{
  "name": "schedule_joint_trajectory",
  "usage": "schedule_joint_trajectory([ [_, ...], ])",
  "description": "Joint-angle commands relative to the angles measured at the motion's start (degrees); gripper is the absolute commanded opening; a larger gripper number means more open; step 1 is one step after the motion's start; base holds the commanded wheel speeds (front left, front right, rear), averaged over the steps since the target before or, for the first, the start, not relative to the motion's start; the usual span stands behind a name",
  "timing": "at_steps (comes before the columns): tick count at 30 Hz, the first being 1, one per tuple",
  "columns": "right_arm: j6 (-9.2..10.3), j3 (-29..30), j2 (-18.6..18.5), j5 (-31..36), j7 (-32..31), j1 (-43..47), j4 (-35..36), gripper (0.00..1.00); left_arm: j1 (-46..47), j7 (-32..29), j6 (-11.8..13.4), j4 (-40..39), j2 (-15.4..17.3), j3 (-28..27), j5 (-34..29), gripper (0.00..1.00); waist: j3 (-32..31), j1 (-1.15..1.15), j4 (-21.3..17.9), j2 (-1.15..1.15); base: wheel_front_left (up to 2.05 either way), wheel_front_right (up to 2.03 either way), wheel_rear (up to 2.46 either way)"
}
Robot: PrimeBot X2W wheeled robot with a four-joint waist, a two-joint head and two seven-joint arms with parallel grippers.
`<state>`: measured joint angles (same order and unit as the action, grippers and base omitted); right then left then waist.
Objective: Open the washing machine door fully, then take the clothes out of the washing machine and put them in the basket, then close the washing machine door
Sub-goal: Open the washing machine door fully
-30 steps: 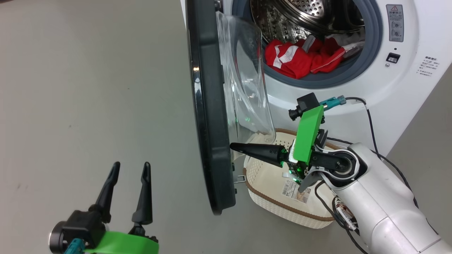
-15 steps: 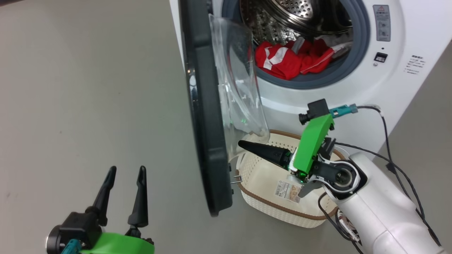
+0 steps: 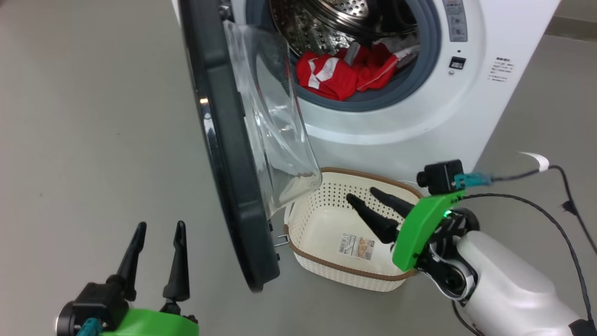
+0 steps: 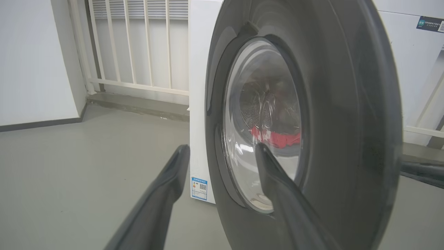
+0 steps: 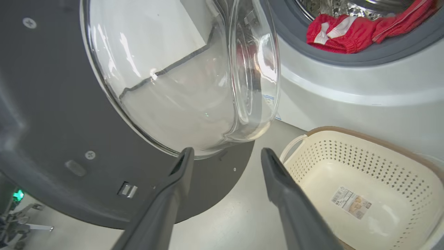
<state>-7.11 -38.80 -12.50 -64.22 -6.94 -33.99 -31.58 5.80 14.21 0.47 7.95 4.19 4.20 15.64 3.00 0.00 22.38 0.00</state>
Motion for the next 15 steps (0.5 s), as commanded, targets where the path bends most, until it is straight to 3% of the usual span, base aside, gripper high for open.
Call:
schedule_joint_trajectory([
  [1,-0.37,-1.6,-0.5,4.1,4.8,-0.1,-0.6,1.00,1.9,0.6,-0.2,-0.7,0.8,-2.1,0.1,1.00,0.0,0.00,-0.9,0.00,0.00,0.00,0.00],
  [5,-0.37,-3.5,-0.9,13.1,14.2,-0.8,-5.7,1.00,1.8,0.7,-0.3,-0.2,0.7,-2.4,-0.1,1.00,-0.2,0.00,-1.5,0.00,0.00,0.00,0.00],
  [9,-0.37,-1.4,-0.1,21.3,20.6,-1.4,-11.1,1.00,1.4,0.8,-0.3,-0.1,0.6,-2.6,-0.3,1.00,-0.5,0.00,-1.8,0.00,0.00,0.00,0.00],
  [12,-0.37,6.1,1.0,28.6,21.8,-1.4,-12.0,1.00,1.0,0.8,-0.3,-0.5,0.6,-3.1,-0.4,1.00,-0.6,0.00,-2.1,0.00,0.00,0.00,0.00],
  [13,-0.37,6.1,1.0,28.6,21.8,-1.4,-12.0,1.00,1.0,0.8,-0.3,-0.5,0.6,-3.1,-0.4,1.00,-0.6,0.00,-2.1,0.00,0.00,0.00,0.00],
  [15,-0.37,14.4,2.2,35.2,21.9,0.5,-7.7,1.00,0.8,0.8,-0.2,-1.0,0.5,-3.4,-0.6,1.00,-0.5,0.00,-2.4,0.00,0.00,0.00,0.00],
])
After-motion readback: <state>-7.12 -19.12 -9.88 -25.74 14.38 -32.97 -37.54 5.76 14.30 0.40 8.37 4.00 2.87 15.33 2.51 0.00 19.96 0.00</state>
